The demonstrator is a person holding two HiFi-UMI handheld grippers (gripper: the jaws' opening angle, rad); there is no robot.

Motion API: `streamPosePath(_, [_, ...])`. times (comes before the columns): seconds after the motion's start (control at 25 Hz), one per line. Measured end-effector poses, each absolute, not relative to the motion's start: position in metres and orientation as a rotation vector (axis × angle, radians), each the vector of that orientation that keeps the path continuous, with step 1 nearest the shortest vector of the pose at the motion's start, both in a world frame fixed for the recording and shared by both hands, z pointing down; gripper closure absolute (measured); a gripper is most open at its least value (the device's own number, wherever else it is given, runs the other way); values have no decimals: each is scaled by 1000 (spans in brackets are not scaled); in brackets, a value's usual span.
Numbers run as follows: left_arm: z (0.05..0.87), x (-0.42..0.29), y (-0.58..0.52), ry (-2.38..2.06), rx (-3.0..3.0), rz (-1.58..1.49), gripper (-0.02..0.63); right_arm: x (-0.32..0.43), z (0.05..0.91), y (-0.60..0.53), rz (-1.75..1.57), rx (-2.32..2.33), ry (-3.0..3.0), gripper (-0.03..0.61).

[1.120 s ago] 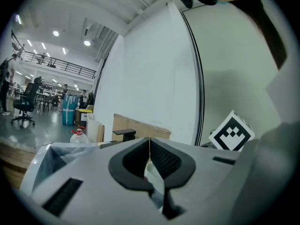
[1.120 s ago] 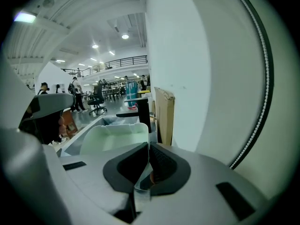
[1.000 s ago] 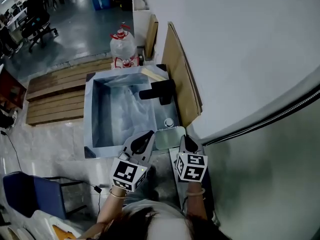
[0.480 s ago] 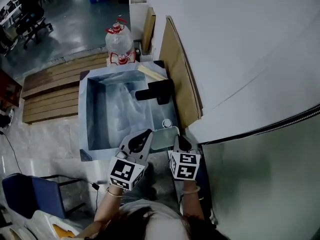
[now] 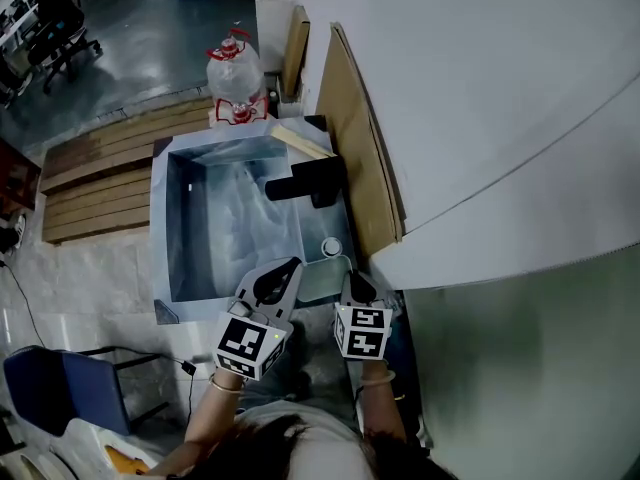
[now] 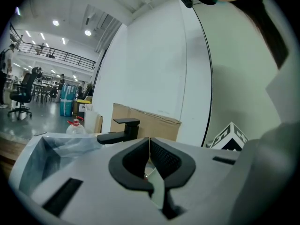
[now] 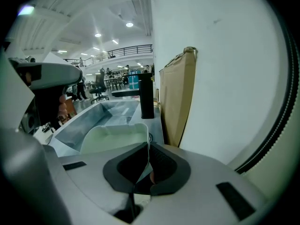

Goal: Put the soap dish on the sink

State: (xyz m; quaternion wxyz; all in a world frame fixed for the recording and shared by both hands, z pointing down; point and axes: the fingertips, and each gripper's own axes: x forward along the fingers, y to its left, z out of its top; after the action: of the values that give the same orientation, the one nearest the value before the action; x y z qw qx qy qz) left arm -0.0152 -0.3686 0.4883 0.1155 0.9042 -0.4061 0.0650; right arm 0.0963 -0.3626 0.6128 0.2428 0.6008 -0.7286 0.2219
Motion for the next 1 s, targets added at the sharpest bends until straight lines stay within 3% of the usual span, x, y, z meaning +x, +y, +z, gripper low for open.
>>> streamPosePath(1.0, [500, -2, -365, -1138, 2659, 244, 604, 98, 658, -360, 692, 1618, -1971, 546])
